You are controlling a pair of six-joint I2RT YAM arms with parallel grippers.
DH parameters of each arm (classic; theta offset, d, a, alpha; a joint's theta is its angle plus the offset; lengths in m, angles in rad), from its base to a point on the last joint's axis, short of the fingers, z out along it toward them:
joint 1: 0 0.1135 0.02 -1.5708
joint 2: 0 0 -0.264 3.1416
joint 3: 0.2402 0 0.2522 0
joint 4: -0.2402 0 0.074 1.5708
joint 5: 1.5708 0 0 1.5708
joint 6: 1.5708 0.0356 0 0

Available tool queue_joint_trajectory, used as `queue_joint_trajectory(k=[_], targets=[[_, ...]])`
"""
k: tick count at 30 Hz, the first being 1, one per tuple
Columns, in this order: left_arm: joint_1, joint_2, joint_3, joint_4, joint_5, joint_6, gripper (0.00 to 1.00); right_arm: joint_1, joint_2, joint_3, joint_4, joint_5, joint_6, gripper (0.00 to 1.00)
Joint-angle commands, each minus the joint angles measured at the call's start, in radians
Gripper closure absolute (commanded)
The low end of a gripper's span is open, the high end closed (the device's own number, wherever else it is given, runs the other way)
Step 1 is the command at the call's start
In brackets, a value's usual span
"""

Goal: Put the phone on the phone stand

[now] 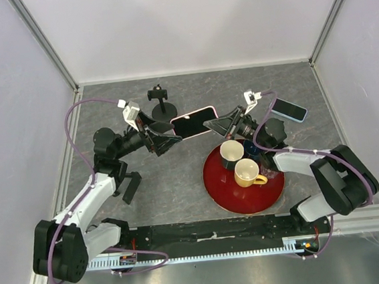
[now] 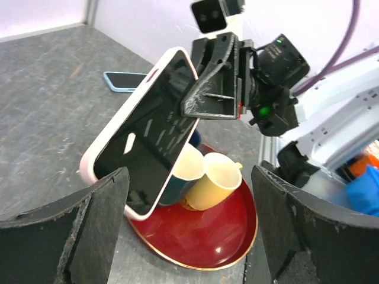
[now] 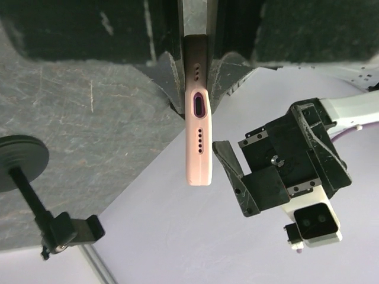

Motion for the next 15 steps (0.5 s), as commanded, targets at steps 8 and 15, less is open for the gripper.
queue_joint_trajectory(k=[8, 15], targets=[[-0.004, -0.044, 0.021, -0.007, 0.022, 0.039, 0.20, 0.029, -0.155, -0.018, 0.200, 0.036, -0.108, 1.00], [-0.007, -0.099, 0.004, -0.098, -0.138, 0.121, 0.12, 0.039, -0.247, -0.026, 0.098, 0.062, -0.183, 1.00]])
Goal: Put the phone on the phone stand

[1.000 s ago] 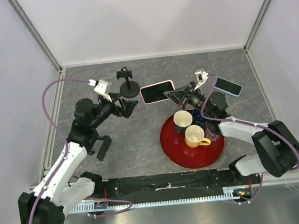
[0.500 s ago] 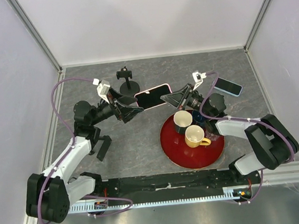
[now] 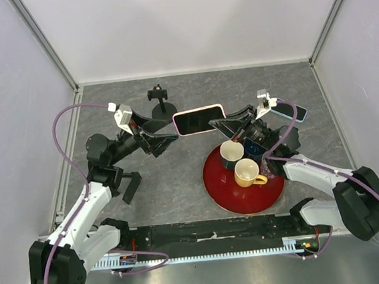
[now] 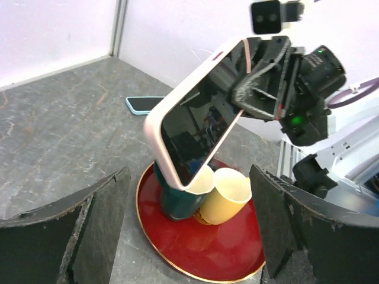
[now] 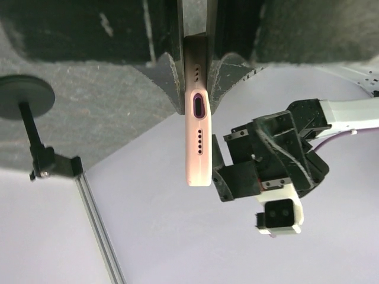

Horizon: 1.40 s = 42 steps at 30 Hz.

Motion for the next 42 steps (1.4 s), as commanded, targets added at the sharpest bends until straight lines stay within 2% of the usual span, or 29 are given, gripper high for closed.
queue_joint_trajectory(k=[1, 5, 8, 12, 18, 19, 21, 24, 25, 27, 28, 29, 30, 31, 32, 33, 34, 37, 40, 42], targets=[[-0.010, 0.044, 0.012, -0.024, -0.022, 0.053, 0.12, 0.018, -0.053, 0.018, 0.114, 0.024, -0.054, 1.00], [-0.044, 0.173, 0.020, 0.113, 0.104, -0.048, 0.15, 0.038, -0.048, 0.018, 0.136, 0.022, -0.046, 1.00], [-0.053, 0.184, -0.017, 0.266, 0.136, -0.122, 0.16, 0.050, -0.036, 0.021, 0.157, 0.013, -0.032, 1.00], [-0.055, 0.184, -0.034, 0.366, 0.174, -0.174, 0.20, 0.078, -0.002, 0.035, 0.188, -0.002, -0.026, 1.00], [-0.055, 0.192, -0.052, 0.518, 0.220, -0.255, 0.35, 0.093, 0.030, 0.037, 0.209, -0.019, -0.034, 1.00], [-0.055, 0.199, -0.052, 0.530, 0.225, -0.263, 0.42, 0.093, 0.033, 0.037, 0.223, -0.021, -0.026, 1.00], [-0.055, 0.204, -0.046, 0.537, 0.242, -0.268, 0.50, 0.096, 0.036, 0.041, 0.226, -0.025, -0.025, 1.00], [-0.055, 0.210, -0.032, 0.530, 0.266, -0.264, 0.69, 0.099, 0.041, 0.038, 0.225, -0.010, -0.032, 1.00], [-0.055, 0.215, -0.026, 0.524, 0.273, -0.266, 0.82, 0.099, 0.041, 0.038, 0.213, -0.004, -0.032, 1.00], [-0.055, 0.222, -0.008, 0.486, 0.289, -0.255, 0.91, 0.098, 0.029, 0.049, 0.173, 0.004, -0.063, 0.91], [-0.055, 0.221, -0.002, 0.449, 0.290, -0.242, 0.95, 0.098, 0.021, 0.055, 0.098, 0.009, -0.083, 0.83], [-0.055, 0.207, 0.006, 0.397, 0.291, -0.179, 0.98, 0.098, 0.003, 0.061, 0.049, 0.013, -0.136, 0.67], [-0.055, 0.196, 0.029, 0.247, 0.271, -0.134, 0.98, 0.098, -0.006, 0.075, -0.044, 0.027, -0.163, 0.59], [-0.055, 0.184, 0.041, 0.172, 0.254, -0.087, 0.98, 0.098, -0.013, 0.083, -0.086, 0.029, -0.190, 0.45], [-0.055, 0.160, 0.052, 0.109, 0.238, 0.000, 0.98, 0.098, -0.023, 0.090, -0.124, 0.029, -0.216, 0.37], [-0.055, 0.149, 0.069, 0.049, 0.199, 0.037, 0.98, 0.098, -0.028, 0.105, -0.193, 0.021, -0.261, 0.30], [-0.055, 0.137, 0.075, -0.045, 0.175, 0.068, 0.98, 0.096, -0.028, 0.113, -0.226, 0.015, -0.284, 0.19], [-0.059, 0.095, 0.103, -0.214, 0.090, 0.186, 0.98, 0.095, -0.023, 0.159, -0.356, -0.023, -0.368, 0.08], [-0.079, 0.068, 0.130, -0.314, 0.037, 0.298, 0.98, 0.087, -0.027, 0.184, -0.465, -0.030, -0.456, 0.05], [-0.134, 0.074, 0.182, -0.484, -0.023, 0.421, 0.98, 0.075, -0.039, 0.188, -0.528, -0.040, -0.496, 0.04]])
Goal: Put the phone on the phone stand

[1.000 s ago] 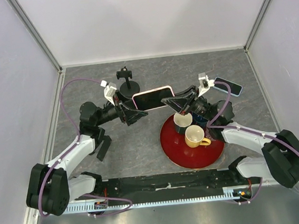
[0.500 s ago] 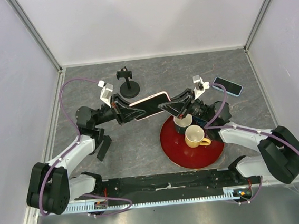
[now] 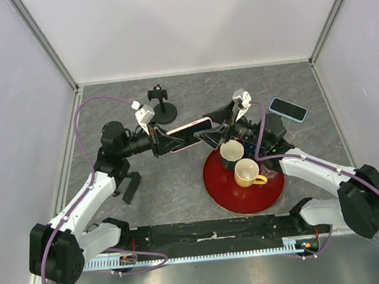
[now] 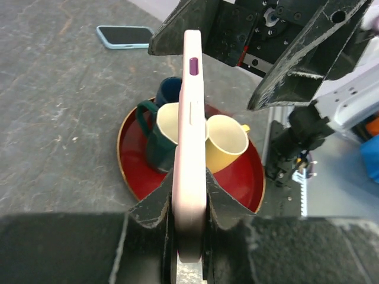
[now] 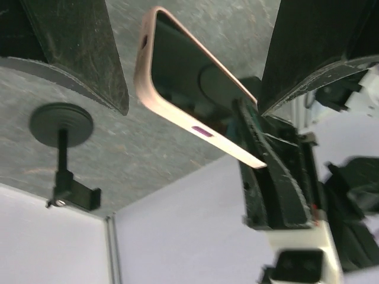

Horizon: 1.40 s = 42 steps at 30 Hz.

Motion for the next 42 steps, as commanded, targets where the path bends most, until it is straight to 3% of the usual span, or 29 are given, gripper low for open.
queue_joint_trajectory(k=[1, 2, 6, 12, 16, 26, 34, 38, 42], targets=[[-0.095, -0.029, 0.141, -0.321, -0.152, 0.318, 0.98, -0.024, -0.036, 0.050, -0.207, -0.043, -0.205, 0.04], [-0.130, -0.016, 0.162, -0.457, -0.184, 0.417, 0.98, -0.035, -0.049, 0.055, -0.238, -0.057, -0.233, 0.04], [-0.274, 0.033, 0.230, -0.599, -0.277, 0.516, 0.98, -0.058, -0.063, 0.069, -0.360, -0.207, -0.357, 0.07], [-0.287, 0.011, 0.233, -0.627, -0.320, 0.568, 0.98, -0.061, -0.033, 0.116, -0.504, -0.467, -0.498, 0.16], [-0.292, 0.030, 0.247, -0.650, -0.301, 0.576, 0.98, -0.058, 0.018, 0.164, -0.597, -0.533, -0.551, 0.27], [-0.308, 0.019, 0.248, -0.654, -0.303, 0.584, 0.98, 0.054, 0.122, 0.289, -0.819, -0.418, -0.701, 0.42], [-0.308, -0.013, 0.236, -0.634, -0.309, 0.580, 0.98, 0.080, 0.139, 0.305, -0.856, -0.378, -0.733, 0.70], [-0.308, -0.027, 0.230, -0.630, -0.333, 0.588, 0.98, 0.078, 0.115, 0.290, -0.867, -0.354, -0.755, 0.71], [-0.308, -0.032, 0.233, -0.637, -0.334, 0.588, 0.98, 0.071, 0.110, 0.302, -0.930, -0.344, -0.782, 0.64]])
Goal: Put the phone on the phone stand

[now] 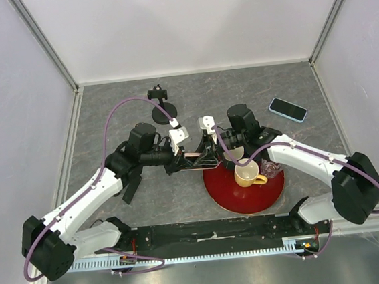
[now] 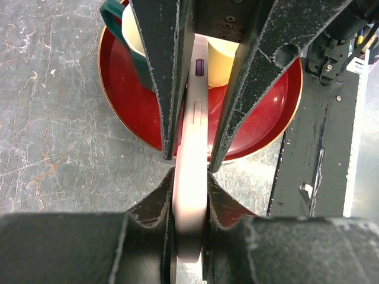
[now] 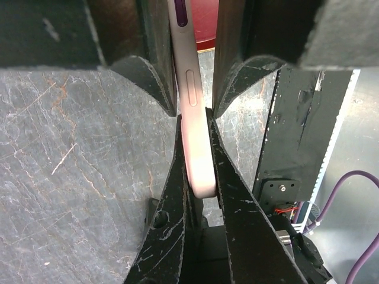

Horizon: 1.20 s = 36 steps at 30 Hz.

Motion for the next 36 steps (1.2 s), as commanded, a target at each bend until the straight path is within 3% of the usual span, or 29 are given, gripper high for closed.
queue_joint_trajectory(k=[1, 8, 13, 16, 17, 19, 24, 26, 32, 36], targets=[[-0.001, -0.054, 0.033, 0.085, -0.018, 0.013, 0.98, -0.021, -0.024, 0.032, -0.075, 0.067, -0.062, 0.63], [-0.001, -0.057, 0.047, 0.053, -0.066, 0.036, 0.98, -0.042, -0.027, 0.026, -0.077, 0.035, -0.066, 0.63], [-0.001, -0.071, 0.035, 0.073, -0.043, 0.030, 0.98, -0.042, -0.004, 0.043, -0.080, 0.004, -0.063, 0.68], [-0.001, -0.071, 0.036, 0.085, -0.046, 0.013, 0.98, -0.041, 0.016, 0.062, -0.097, -0.028, -0.066, 0.84], [0.000, -0.072, 0.036, 0.091, -0.061, 0.006, 0.98, -0.039, 0.019, 0.067, -0.098, -0.036, -0.059, 1.00], [0.000, -0.080, 0.035, 0.110, -0.122, -0.025, 0.96, -0.039, 0.024, 0.067, -0.077, -0.051, -0.039, 1.00], [0.028, -0.169, -0.008, 0.206, -0.231, -0.120, 0.40, -0.033, -0.015, 0.012, 0.148, 0.048, 0.158, 1.00], [0.058, -0.209, -0.043, 0.270, -0.266, -0.149, 0.26, -0.033, -0.042, -0.035, 0.282, 0.111, 0.228, 1.00], [0.181, -0.308, -0.125, 0.429, -0.326, -0.293, 0.11, -0.033, -0.145, -0.157, 0.563, 0.459, 0.462, 1.00], [0.229, -0.273, -0.137, 0.466, -0.212, -0.364, 0.11, -0.035, -0.176, -0.226, 0.740, 0.659, 0.660, 1.00]])
